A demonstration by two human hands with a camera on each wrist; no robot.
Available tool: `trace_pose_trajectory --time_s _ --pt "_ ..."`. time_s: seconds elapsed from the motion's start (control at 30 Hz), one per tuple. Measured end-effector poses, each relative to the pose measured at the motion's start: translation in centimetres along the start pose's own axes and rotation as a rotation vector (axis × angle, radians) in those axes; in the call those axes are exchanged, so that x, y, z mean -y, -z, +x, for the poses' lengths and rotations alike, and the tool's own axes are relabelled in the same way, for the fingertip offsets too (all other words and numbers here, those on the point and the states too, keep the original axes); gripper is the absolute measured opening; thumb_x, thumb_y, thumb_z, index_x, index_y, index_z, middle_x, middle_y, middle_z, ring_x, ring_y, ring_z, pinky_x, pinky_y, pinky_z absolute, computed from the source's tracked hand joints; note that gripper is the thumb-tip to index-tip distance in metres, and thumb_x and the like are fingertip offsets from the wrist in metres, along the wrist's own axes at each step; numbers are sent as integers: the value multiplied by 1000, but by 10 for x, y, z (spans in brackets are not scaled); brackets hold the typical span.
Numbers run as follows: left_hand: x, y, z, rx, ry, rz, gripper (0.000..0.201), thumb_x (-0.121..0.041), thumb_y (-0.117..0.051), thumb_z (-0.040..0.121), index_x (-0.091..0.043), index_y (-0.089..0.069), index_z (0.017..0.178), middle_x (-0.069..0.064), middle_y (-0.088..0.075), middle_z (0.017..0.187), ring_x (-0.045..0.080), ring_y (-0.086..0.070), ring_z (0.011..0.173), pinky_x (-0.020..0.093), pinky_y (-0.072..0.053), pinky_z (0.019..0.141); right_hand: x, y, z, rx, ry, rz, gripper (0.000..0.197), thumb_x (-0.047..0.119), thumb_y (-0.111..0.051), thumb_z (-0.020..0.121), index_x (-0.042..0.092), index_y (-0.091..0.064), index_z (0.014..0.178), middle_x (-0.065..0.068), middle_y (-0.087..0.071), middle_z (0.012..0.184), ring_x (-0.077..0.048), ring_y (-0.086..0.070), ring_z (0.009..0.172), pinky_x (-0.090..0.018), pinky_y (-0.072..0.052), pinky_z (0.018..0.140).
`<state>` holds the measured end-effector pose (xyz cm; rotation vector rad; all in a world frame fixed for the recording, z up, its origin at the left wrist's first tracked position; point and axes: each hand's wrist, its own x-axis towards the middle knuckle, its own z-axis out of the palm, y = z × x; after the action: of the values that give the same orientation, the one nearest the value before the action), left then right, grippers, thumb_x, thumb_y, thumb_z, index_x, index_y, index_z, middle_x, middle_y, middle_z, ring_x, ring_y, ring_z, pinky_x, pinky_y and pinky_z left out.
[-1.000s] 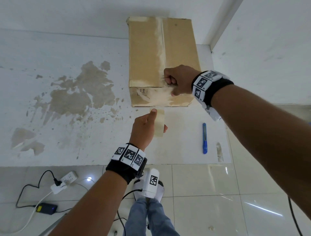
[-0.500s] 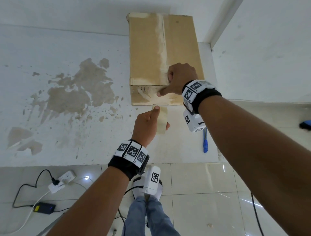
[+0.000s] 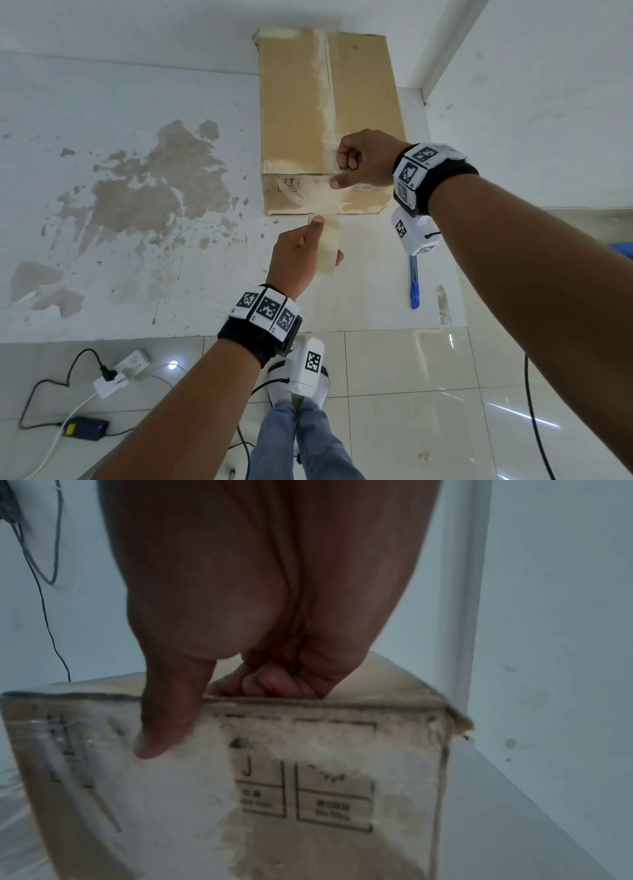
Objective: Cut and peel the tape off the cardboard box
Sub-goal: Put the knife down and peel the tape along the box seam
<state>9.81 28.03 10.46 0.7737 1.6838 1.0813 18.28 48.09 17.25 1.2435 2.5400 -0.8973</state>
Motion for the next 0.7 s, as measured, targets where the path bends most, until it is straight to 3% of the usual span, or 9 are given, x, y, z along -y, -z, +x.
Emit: trace_pose_trajectory --time_s 0.07,0.23,0.4,0.5,0.7 --pt "0 0 -1 0 -4 3 62 -40 -37 107 -11 -74 66 6 -80 73 10 -70 67 25 -50 76 1 4 1 40 -9 0 35 40 -85 74 19 -62 89 11 -55 74 -6 -51 65 -26 -45 72" --pt "1 0 -1 5 8 -1 61 -40 -38 107 -9 -76 71 7 -80 74 6 -71 64 22 -50 73 10 -5 3 -122 -76 -5 56 69 -79 63 18 -63 80 10 -59 68 -6 -54 61 -21 -45 60" --pt "0 0 -1 8 13 21 61 -40 -37 107 -8 -76 73 6 -80 74 2 -69 62 22 -50 73 7 0 1 -53 0 -33 46 52 -84 70 15 -63 89 8 -58 70 -9 -54 63 -23 -45 62" --pt "0 2 -1 7 5 22 62 -40 -37 107 -9 -76 70 6 -80 74 5 -69 64 22 -47 71 7 5 3 14 48 -121 41 39 -84 75 12 -63 96 7 -59 78 -16 -57 74 -30 -50 73" --pt "-1 6 0 -11 4 39 64 -40 -37 108 -3 -77 74 3 -78 71 0 -65 57 19 -44 65 15 5 12 59 45 -327 38 22 -85 72 22 -48 79 11 -51 70 -22 -55 74 -29 -43 65"
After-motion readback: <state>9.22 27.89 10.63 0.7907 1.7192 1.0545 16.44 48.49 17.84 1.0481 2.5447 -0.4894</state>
